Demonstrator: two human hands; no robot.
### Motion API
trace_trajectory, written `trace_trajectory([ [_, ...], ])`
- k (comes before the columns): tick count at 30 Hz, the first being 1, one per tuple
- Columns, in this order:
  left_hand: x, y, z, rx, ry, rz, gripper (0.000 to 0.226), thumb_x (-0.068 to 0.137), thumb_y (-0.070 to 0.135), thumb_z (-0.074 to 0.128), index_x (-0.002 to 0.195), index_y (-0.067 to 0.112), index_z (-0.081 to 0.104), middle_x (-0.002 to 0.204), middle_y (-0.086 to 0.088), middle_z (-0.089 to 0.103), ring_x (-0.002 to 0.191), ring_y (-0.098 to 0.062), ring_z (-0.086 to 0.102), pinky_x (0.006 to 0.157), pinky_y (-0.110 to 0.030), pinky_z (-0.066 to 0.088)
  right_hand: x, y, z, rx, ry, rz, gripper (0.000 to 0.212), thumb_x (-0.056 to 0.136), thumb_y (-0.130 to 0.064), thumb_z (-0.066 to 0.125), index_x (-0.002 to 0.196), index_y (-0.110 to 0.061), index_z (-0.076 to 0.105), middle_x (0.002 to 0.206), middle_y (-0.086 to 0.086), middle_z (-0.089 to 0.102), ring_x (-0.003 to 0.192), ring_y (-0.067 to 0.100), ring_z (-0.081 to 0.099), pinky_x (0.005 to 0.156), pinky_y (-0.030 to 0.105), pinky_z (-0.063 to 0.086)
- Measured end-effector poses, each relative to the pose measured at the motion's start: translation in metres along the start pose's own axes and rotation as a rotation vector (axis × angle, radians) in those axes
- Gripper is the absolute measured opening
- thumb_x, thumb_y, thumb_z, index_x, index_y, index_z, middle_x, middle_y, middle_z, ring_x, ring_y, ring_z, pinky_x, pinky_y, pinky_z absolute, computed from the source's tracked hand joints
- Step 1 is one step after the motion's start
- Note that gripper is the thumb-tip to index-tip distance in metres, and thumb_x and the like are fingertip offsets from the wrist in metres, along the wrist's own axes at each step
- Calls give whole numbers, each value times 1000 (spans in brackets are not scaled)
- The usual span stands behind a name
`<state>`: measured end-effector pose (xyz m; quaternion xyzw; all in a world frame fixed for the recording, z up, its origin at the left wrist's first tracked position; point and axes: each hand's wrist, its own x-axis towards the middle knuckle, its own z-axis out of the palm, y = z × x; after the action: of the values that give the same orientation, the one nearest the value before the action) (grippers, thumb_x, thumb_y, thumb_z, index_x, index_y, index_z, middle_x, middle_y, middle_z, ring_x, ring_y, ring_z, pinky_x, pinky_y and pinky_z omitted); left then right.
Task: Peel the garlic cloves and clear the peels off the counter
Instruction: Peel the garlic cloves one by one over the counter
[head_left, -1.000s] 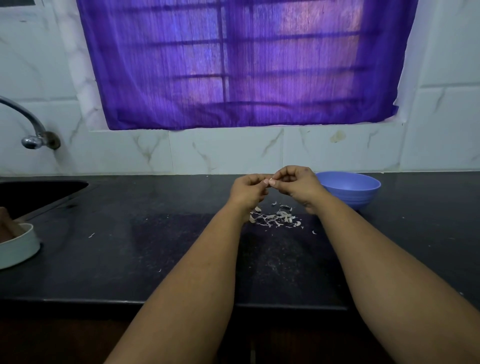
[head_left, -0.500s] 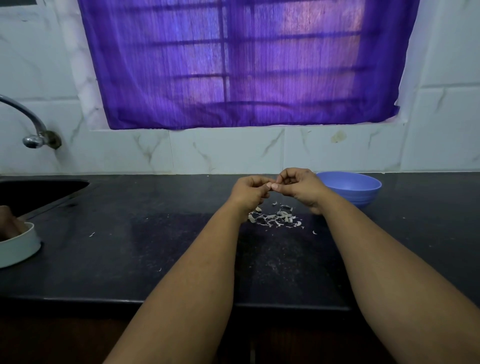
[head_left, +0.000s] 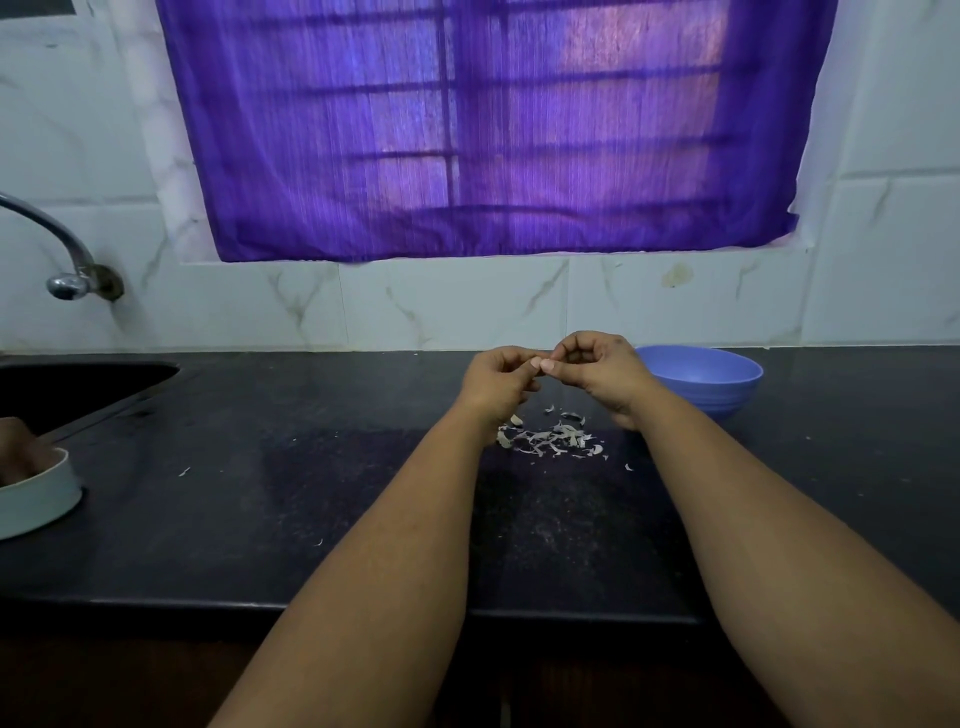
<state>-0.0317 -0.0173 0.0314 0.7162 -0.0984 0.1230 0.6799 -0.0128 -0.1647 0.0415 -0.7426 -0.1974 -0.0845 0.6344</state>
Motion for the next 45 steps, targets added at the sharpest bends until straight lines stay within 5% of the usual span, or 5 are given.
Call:
trace_trajectory([
  [8, 0, -3, 1, 115, 97, 106, 14, 89, 3, 63, 102, 3, 69, 77, -2, 65, 66, -7, 56, 57, -11, 47, 0, -7, 11, 117, 107, 93, 17, 79, 4, 72, 88, -9, 65, 79, 12, 71, 78, 21, 67, 77, 29, 57],
  [13, 3, -9, 1, 263, 151, 97, 5, 85, 13, 71, 88, 16, 72, 79, -5, 73, 77, -15, 69, 82, -37, 58, 3, -2, 11, -319, 208, -28, 23, 72, -12, 74, 89, -26, 65, 67, -4, 73, 72, 13, 71, 78, 35, 58],
  [27, 1, -10, 7, 298, 147, 55, 17, 89, 15, 62, 74, 17, 69, 76, -5, 74, 77, -17, 72, 80, -44, 59, -2, -1, 11, -356, 235, -92, 45, 73, -19, 78, 110, -30, 54, 68, -13, 70, 77, 1, 66, 68, 19, 48],
  [33, -2, -9, 5, 287, 153, 69, 16, 92, 18, 62, 79, 13, 70, 76, -5, 74, 75, -17, 73, 77, -45, 59, -2, -2, 12, -421, 235, -138, 48, 73, -23, 78, 111, -32, 50, 70, -13, 71, 78, 4, 68, 80, 32, 55],
  [45, 0, -8, 3, 261, 160, 82, 9, 90, 16, 65, 84, 10, 66, 79, -4, 73, 75, -16, 72, 81, -43, 58, 0, -1, 17, -528, 216, -131, 21, 88, -23, 64, 103, -29, 51, 72, -16, 65, 77, 7, 64, 65, 26, 50],
])
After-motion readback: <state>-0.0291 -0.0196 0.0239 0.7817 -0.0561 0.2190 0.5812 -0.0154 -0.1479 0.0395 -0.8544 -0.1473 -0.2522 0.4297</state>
